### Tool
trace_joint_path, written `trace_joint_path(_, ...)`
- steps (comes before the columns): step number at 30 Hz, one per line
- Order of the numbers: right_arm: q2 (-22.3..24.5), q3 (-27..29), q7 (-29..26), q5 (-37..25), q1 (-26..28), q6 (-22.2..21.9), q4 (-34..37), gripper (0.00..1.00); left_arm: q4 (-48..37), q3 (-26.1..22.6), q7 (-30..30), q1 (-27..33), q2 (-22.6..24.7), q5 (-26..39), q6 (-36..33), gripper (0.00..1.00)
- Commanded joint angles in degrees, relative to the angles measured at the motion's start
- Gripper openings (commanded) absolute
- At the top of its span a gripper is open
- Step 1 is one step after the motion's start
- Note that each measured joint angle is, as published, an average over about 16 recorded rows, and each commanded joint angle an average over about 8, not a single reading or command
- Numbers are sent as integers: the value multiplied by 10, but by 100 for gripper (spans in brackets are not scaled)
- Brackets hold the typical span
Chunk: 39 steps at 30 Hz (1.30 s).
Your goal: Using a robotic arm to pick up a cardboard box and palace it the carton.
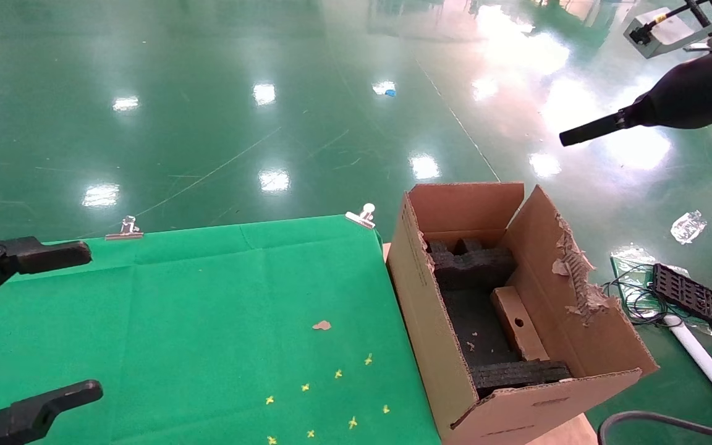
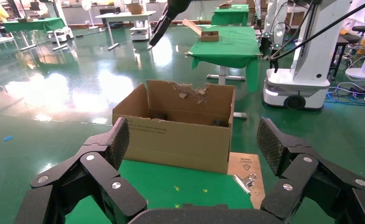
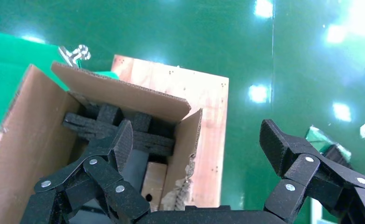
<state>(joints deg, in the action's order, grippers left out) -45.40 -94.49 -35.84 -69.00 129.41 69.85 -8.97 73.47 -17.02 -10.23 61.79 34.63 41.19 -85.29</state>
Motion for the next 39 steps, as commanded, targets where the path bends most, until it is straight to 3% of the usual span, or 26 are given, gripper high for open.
trace_joint_path(1,2,4,6,-1,3,-4,-6,100,0,0,0,0,0,0,0,100)
trace_joint_path(39,70,520,168,179,-448,104,-430,100,0,-1,1,0,0,-1,0,100)
